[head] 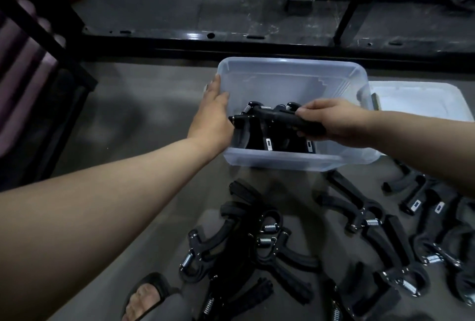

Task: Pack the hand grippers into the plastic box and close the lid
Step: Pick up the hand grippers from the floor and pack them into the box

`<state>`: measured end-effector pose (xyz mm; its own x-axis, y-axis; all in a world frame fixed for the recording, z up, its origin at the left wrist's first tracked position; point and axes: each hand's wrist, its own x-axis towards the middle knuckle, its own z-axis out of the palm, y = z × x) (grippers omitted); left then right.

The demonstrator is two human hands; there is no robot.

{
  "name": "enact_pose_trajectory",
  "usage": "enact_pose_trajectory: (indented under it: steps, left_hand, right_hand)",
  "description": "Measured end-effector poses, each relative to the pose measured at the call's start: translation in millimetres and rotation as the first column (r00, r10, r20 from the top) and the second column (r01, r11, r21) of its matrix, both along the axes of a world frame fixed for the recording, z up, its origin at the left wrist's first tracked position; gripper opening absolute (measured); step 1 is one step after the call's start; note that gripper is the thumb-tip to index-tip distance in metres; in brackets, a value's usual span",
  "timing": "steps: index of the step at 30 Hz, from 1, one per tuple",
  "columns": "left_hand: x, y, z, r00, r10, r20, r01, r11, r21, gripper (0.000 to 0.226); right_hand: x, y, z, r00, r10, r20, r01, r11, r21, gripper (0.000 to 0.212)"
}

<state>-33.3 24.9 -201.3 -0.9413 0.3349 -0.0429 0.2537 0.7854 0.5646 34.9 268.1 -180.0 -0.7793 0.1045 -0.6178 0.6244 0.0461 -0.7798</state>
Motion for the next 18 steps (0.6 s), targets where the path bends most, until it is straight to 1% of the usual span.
enact_pose_trajectory:
  steps: [1,2,3,4,5,6,7,8,9,11,12,13,14,16,17,18]
  left_hand:
    - [0,0,0,1.000,-0.001,0.002,0.001,1.000,-0.005,0.058]
    - [0,0,1,1.000,0.000,0.005,0.000,1.000,-0.009,0.059]
    - [1,0,1,1.000,0.001,0.008,0.000,1.000,-0.013,0.059]
    - [1,-1,2,1.000,0.000,0.009,0.000,1.000,-0.017,0.059]
    - [1,0,3,1.000,-0.001,0.008,0.001,1.000,-0.020,0.058]
    - [2,0,4,1.000,-0.003,0.006,0.003,1.000,-0.022,0.057]
    - [2,0,4,1.000,-0.004,0.003,0.004,1.000,-0.022,0.057]
    - [2,0,4,1.000,-0.006,0.001,0.006,1.000,-0.022,0.057]
    - [2,0,4,1.000,-0.008,-0.001,0.008,1.000,-0.024,0.057]
    - [1,0,4,1.000,-0.010,-0.006,0.009,1.000,-0.026,0.056]
    - [2,-1,4,1.000,-0.009,-0.006,0.009,1.000,-0.026,0.056]
    - [1,-1,4,1.000,-0.008,-0.006,0.008,1.000,-0.026,0.056]
    - [1,-1,4,1.000,-0.009,-0.008,0.009,1.000,-0.026,0.056]
    - [2,0,4,1.000,-0.011,-0.013,0.011,1.000,-0.026,0.056]
    - [2,0,4,1.000,-0.009,-0.012,0.009,1.000,-0.025,0.055]
    - [2,0,4,1.000,-0.006,-0.011,0.006,1.000,-0.024,0.055]
  right_hand:
    - [1,-1,-1,0.997,0.073,-0.010,-0.071,0.992,0.104,0.019]
    - [0,-1,-1,0.982,0.186,-0.014,-0.178,0.957,0.228,0.021]
    - [-1,-2,0,0.942,0.335,0.006,-0.314,0.874,0.370,0.024]
    - [-3,-2,0,0.869,0.488,0.077,-0.452,0.722,0.524,0.030]
    - [-5,-2,2,0.776,0.601,0.193,-0.555,0.504,0.662,0.035]
    - [-8,-3,3,0.703,0.645,0.301,-0.586,0.285,0.759,0.037]
    - [-10,-4,6,0.675,0.649,0.352,-0.557,0.135,0.819,0.032]
    - [-13,-6,8,0.689,0.647,0.327,-0.488,0.080,0.869,0.029]
    - [-16,-7,12,0.733,0.633,0.250,-0.409,0.117,0.905,0.026]
    - [-24,-4,16,0.830,0.556,0.049,-0.279,0.337,0.899,0.020]
    - [-27,-2,15,0.840,0.542,0.011,-0.271,0.402,0.874,0.021]
    - [-30,-1,13,0.820,0.571,0.034,-0.317,0.403,0.859,0.026]
    - [-30,-2,9,0.773,0.627,0.100,-0.399,0.357,0.845,0.036]
    - [-25,-8,-3,0.647,0.706,0.288,-0.555,0.178,0.812,0.065]
    - [-22,-10,-11,0.601,0.717,0.353,-0.584,0.092,0.806,0.076]
    - [-21,-12,-18,0.570,0.725,0.387,-0.583,0.024,0.812,0.081]
